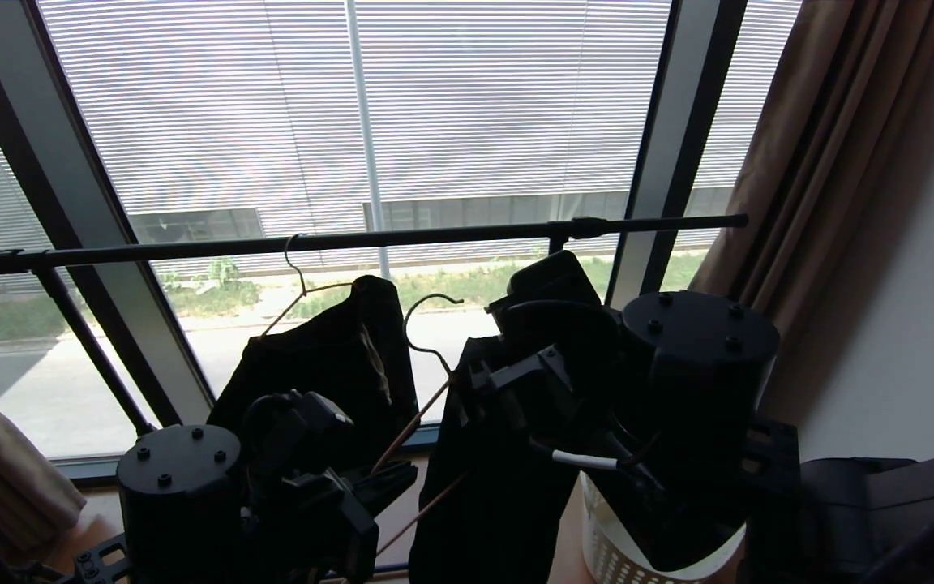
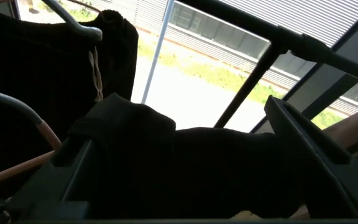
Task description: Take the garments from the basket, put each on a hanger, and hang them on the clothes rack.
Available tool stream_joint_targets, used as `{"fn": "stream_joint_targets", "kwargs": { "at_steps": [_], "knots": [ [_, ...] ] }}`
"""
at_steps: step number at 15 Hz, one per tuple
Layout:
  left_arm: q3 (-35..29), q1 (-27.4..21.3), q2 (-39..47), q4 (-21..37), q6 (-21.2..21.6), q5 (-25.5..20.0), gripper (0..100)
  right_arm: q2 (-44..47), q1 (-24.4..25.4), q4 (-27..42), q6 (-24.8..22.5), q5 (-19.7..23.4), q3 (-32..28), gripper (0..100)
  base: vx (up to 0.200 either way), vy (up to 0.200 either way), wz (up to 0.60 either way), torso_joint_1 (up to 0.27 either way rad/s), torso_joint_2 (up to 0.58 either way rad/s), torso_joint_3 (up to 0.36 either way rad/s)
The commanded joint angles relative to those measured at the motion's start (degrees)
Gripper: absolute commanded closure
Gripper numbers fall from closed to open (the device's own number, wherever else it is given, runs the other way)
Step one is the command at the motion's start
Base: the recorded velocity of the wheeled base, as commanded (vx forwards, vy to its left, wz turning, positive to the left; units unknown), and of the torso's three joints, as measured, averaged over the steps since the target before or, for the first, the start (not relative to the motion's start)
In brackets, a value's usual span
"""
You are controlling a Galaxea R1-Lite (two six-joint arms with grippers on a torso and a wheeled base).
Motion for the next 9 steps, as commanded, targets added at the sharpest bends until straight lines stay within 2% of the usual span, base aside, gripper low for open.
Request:
{"fn": "stream_joint_targets", "kwargs": {
  "at_steps": [1,6,9],
  "knots": [
    [-0.23,0.76,-0.10,-0.03,0.04,0.01,100,-0.24,0.02,-0.11,-0.06,-0.01,0.13,0,0.000,0.000,0.00,0.000,0.00,0.000],
    [-0.94,2.08,0.08,-0.03,-0.05,0.10,100,-0.94,0.11,-0.20,-0.06,-0.01,1.89,0,0.000,0.000,0.00,0.000,0.00,0.000],
    [-0.50,2.08,0.08,-0.03,0.04,0.10,100,-1.99,0.11,-0.11,-0.24,-0.01,0.92,0,0.000,0.000,0.00,0.000,0.00,0.000]
  ]
}}
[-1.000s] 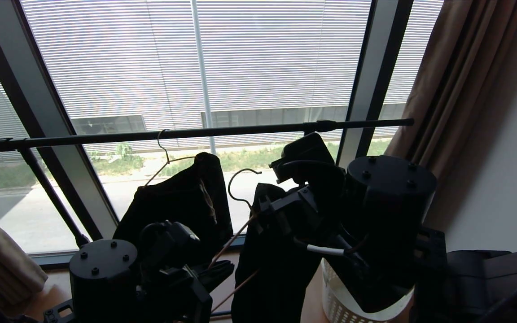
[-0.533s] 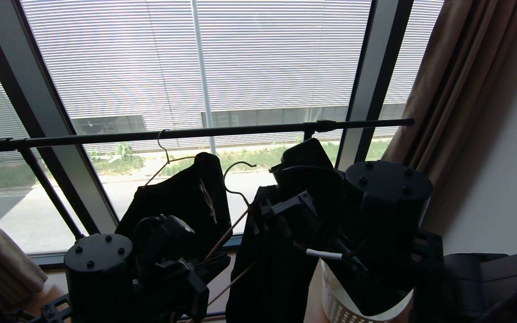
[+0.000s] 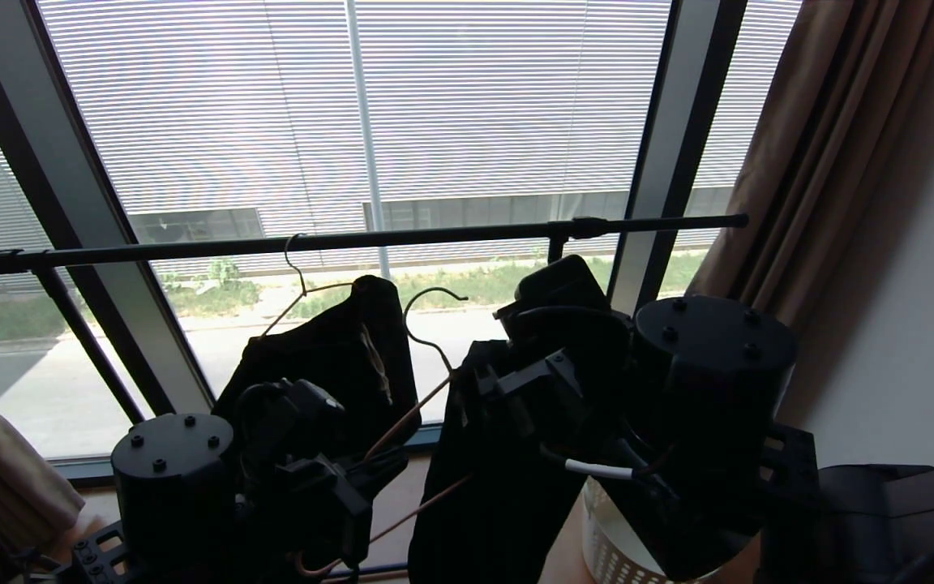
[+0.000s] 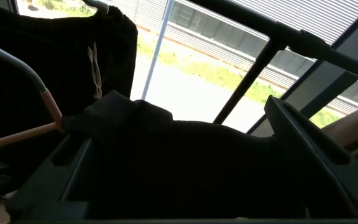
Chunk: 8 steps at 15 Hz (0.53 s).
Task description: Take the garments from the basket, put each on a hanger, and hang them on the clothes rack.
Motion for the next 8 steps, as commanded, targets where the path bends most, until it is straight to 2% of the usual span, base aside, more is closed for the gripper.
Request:
{"fn": "stream_joint_targets", "kwargs": {
  "at_steps": [1,8],
  "knots": [
    [0.28,-0.09,0.06,0.00,0.04,0.01,100,-0.83,0.00,-0.05,-0.08,-0.01,-0.59,0,0.000,0.000,0.00,0.000,0.00,0.000],
    [-0.07,0.35,0.41,0.00,0.13,0.01,100,-0.57,0.09,0.39,-0.34,-0.01,-1.29,0,0.000,0.000,0.00,0.000,0.00,0.000]
  ]
}}
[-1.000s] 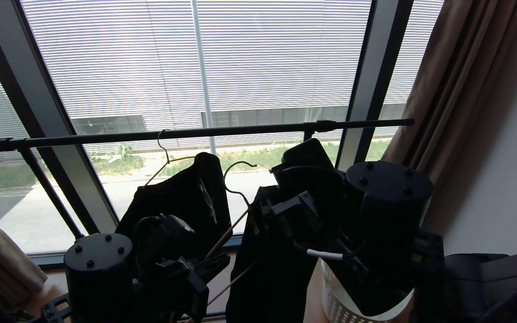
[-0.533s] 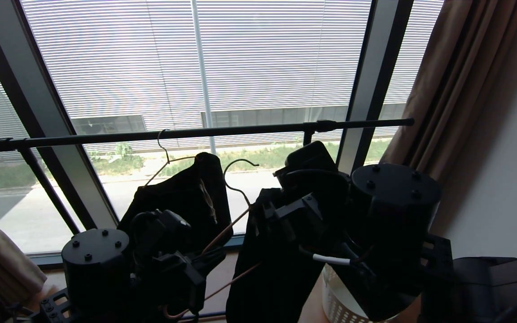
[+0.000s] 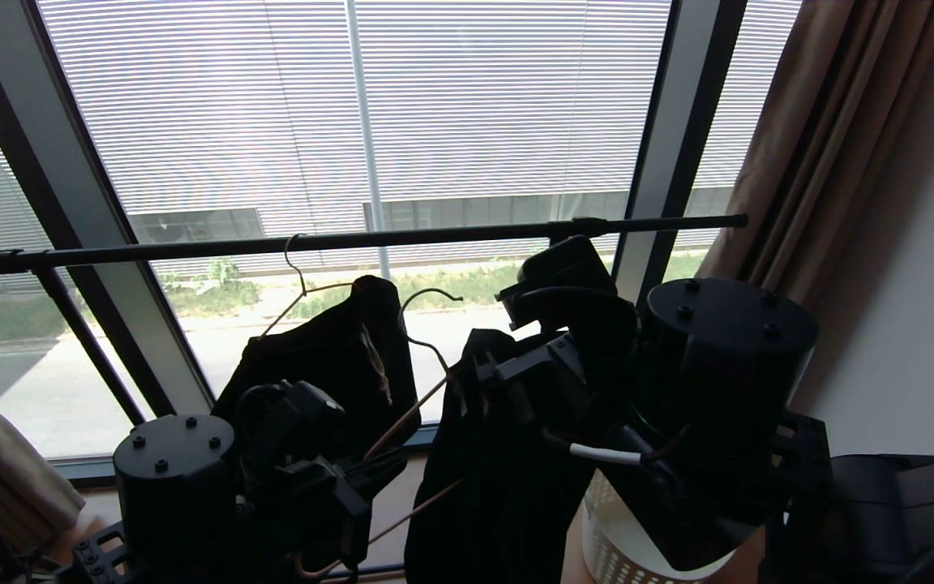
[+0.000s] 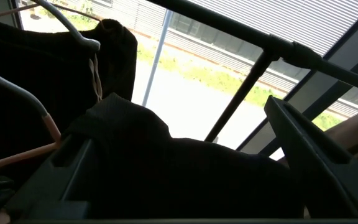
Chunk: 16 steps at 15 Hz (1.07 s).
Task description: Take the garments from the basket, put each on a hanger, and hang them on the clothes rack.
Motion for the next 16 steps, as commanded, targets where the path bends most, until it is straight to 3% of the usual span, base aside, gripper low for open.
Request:
{"fn": "stream_joint_targets", "kwargs": {
  "at_steps": [1,16],
  "knots": [
    [-0.30,0.75,0.10,-0.02,0.00,0.01,100,0.06,0.00,-0.14,-0.04,-0.01,0.05,0,0.000,0.000,0.00,0.000,0.00,0.000],
    [-2.06,4.09,0.63,-2.48,-0.18,-0.08,100,0.41,0.36,-0.49,-1.00,0.52,1.80,0,0.000,0.000,0.00,0.000,0.00,0.000]
  ]
}}
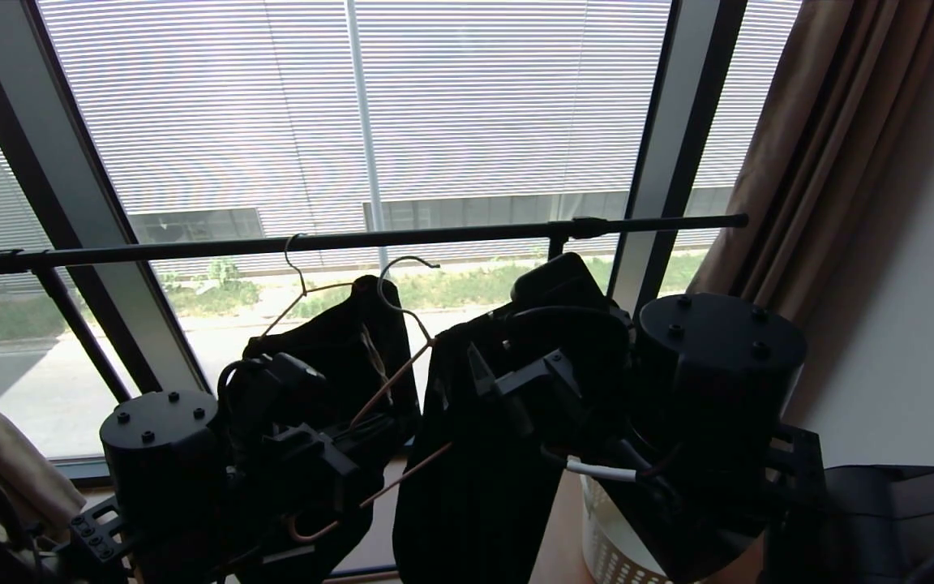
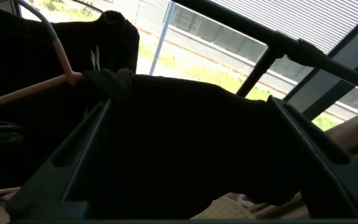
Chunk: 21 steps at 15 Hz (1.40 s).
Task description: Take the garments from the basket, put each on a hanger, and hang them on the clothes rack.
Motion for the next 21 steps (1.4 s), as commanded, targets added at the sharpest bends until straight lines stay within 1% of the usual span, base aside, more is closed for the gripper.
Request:
{"fn": "stream_joint_targets", "kwargs": {
  "at_steps": [1,3,5,6,7,8,9,10,11,12,13,14,15,16,17,18,19,20,21],
  "knots": [
    [0.30,0.03,-0.18,-0.08,0.02,-0.02,100,-0.09,-0.09,-0.09,0.16,0.17,1.07,0,0.000,0.000,0.00,0.000,0.00,0.000],
    [0.91,0.03,-0.35,-0.08,0.10,-0.28,100,-1.23,-0.88,0.09,0.16,0.96,3.00,0,0.000,0.000,0.00,0.000,0.00,0.000],
    [1.09,1.26,-1.06,-0.08,0.37,-0.81,100,-4.39,-4.22,0.97,-0.37,4.39,3.26,0,0.000,0.000,0.00,0.000,0.00,0.000],
    [1.09,1.87,-1.58,0.01,0.37,-1.69,100,-6.94,-6.68,1.93,-2.39,7.37,2.74,0,0.000,0.000,0.00,0.000,0.00,0.000],
    [1.18,3.28,-1.76,0.01,0.63,-3.71,100,-10.90,-11.42,7.47,-4.76,14.14,0.98,0,0.000,0.000,0.00,0.000,0.00,0.000],
    [1.26,3.37,-1.76,0.01,0.63,-3.79,100,-11.16,-11.77,8.08,-4.85,14.67,0.71,0,0.000,0.000,0.00,0.000,0.00,0.000],
    [2.76,3.72,-3.16,0.01,2.39,-6.08,100,-17.40,-18.10,31.11,-5.03,29.87,-5.70,0,0.000,0.000,0.00,0.000,0.00,0.000],
    [3.55,3.81,-3.52,0.01,3.97,-7.31,100,-18.81,-21.44,43.33,-5.73,38.31,-10.62,0,0.000,0.000,0.00,0.000,0.00,0.000],
    [4.43,3.63,-3.87,0.01,5.11,-8.19,100,-18.63,-23.90,52.73,-10.12,45.43,-15.37,0,0.000,0.000,0.00,0.000,0.00,0.000],
    [5.40,3.28,-4.04,0.01,5.55,-8.45,100,-17.23,-26.54,59.76,-16.19,50.70,-19.76,0,0.000,0.000,0.00,0.000,0.00,0.000],
    [5.57,2.84,-4.04,-0.08,5.64,-8.45,100,-15.29,-27.33,62.66,-17.95,53.17,-21.70,0,0.000,0.000,0.00,0.000,0.00,0.000],
    [5.83,1.79,-4.13,-0.08,5.64,-8.45,100,-12.92,-27.24,64.77,-20.93,55.27,-23.28,0,0.000,0.000,0.00,0.000,0.00,0.000],
    [6.10,1.35,-4.22,-0.08,5.64,-8.45,100,-10.64,-27.24,65.13,-24.01,57.21,-24.33,0,0.000,0.000,0.00,0.000,0.00,0.000],
    [6.19,0.91,-4.22,-0.08,5.64,-8.45,100,-8.61,-27.24,66.44,-26.65,60.02,-25.92,0,0.000,0.000,0.00,0.000,0.00,0.000],
    [6.27,0.64,-4.22,-0.08,5.64,-8.45,100,-7.21,-27.24,69.70,-28.05,62.48,-28.11,0,0.000,0.000,0.00,0.000,0.00,0.000],
    [6.27,0.64,-4.22,-0.08,5.64,-8.45,100,-5.89,-27.16,74.44,-28.58,65.21,-30.84,0,0.000,0.000,0.00,0.000,0.00,0.000],
    [6.19,0.64,-4.22,-0.08,5.64,-8.37,100,-5.54,-27.07,77.78,-29.02,67.23,-32.33,0,0.000,0.000,0.00,0.000,0.00,0.000],
    [6.19,0.56,-4.22,-0.08,5.64,-8.37,100,-5.36,-26.89,78.48,-29.28,67.58,-32.60,0,0.000,0.000,0.00,0.000,0.00,0.000],
    [6.19,0.47,-4.22,-0.08,5.64,-8.37,100,-5.10,-25.66,78.57,-29.28,67.76,-32.68,0,0.000,0.000,0.00,0.000,0.00,0.000]
  ]
}}
